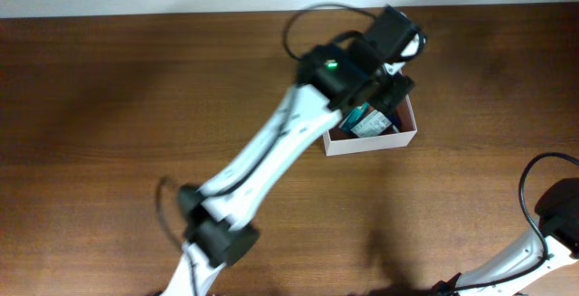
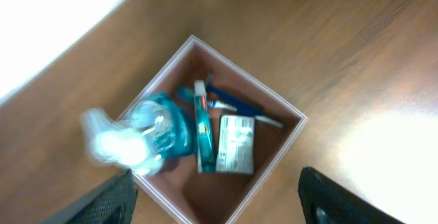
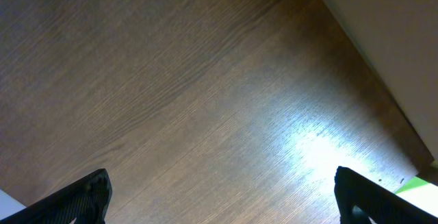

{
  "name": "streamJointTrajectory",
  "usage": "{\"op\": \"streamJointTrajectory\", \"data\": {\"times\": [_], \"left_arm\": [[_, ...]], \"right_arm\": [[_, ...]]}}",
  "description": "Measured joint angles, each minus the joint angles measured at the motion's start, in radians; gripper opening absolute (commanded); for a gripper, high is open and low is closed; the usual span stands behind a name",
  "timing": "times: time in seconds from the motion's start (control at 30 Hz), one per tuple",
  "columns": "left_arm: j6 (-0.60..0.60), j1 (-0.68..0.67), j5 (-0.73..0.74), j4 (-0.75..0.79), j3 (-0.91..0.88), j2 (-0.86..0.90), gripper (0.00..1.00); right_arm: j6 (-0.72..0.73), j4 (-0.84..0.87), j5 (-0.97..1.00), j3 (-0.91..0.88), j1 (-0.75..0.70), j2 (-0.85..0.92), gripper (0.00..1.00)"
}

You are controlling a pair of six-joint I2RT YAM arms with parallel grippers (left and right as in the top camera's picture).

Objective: Pack container

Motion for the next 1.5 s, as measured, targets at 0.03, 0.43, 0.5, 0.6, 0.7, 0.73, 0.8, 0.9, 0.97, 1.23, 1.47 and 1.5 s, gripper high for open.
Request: {"op": "streamJointTrajectory", "data": {"times": [0.03, 0.43, 0.5, 0.6, 0.7, 0.73, 0.8, 0.9, 0.97, 1.23, 1.47, 1.5], "left_arm": [[0.000, -0.002, 0.000, -0.014, 0.005, -0.039, 0.77], [-0.095, 0.028, -0.235, -0.453, 0.052, -0.445, 0.92], [-0.127, 0.071, -0.293, -0.480, 0.041, -0.455, 0.92], [-0.170, 0.164, -0.345, -0.480, 0.026, -0.459, 0.93], [-0.191, 0.246, -0.360, -0.480, 0.018, -0.459, 0.94], [-0.195, 0.278, -0.360, -0.480, 0.011, -0.462, 0.94], [-0.201, 0.335, -0.349, -0.480, -0.014, -0.473, 0.94], [-0.208, 0.403, -0.318, -0.481, -0.093, -0.518, 0.99], [-0.211, 0.428, -0.305, -0.480, -0.154, -0.565, 0.99], [-0.217, 0.502, -0.204, -0.482, -0.373, -0.939, 0.99], [-0.306, 0.502, -0.158, -0.484, -0.507, -1.199, 0.99], [-0.317, 0.502, -0.155, -0.485, -0.513, -1.215, 0.99]], "right_arm": [[0.000, 0.000, 0.000, 0.000, 0.000, 0.000, 0.99], [0.000, 0.001, 0.000, 0.000, 0.000, 0.000, 0.99], [0.000, 0.001, 0.000, 0.000, 0.000, 0.000, 0.99], [0.000, 0.001, 0.000, 0.000, 0.000, 0.000, 0.99], [0.000, 0.001, 0.000, 0.000, 0.000, 0.000, 0.99], [0.000, 0.001, 0.000, 0.000, 0.000, 0.000, 0.99], [0.000, 0.001, 0.000, 0.000, 0.000, 0.000, 0.99], [0.000, 0.000, 0.000, 0.000, 0.000, 0.000, 0.99], [0.000, 0.001, 0.000, 0.000, 0.000, 0.000, 0.99], [0.000, 0.000, 0.000, 0.000, 0.000, 0.000, 0.99], [0.000, 0.001, 0.002, 0.000, 0.000, 0.000, 0.99], [0.000, 0.001, 0.002, 0.000, 0.000, 0.000, 0.99]]}}
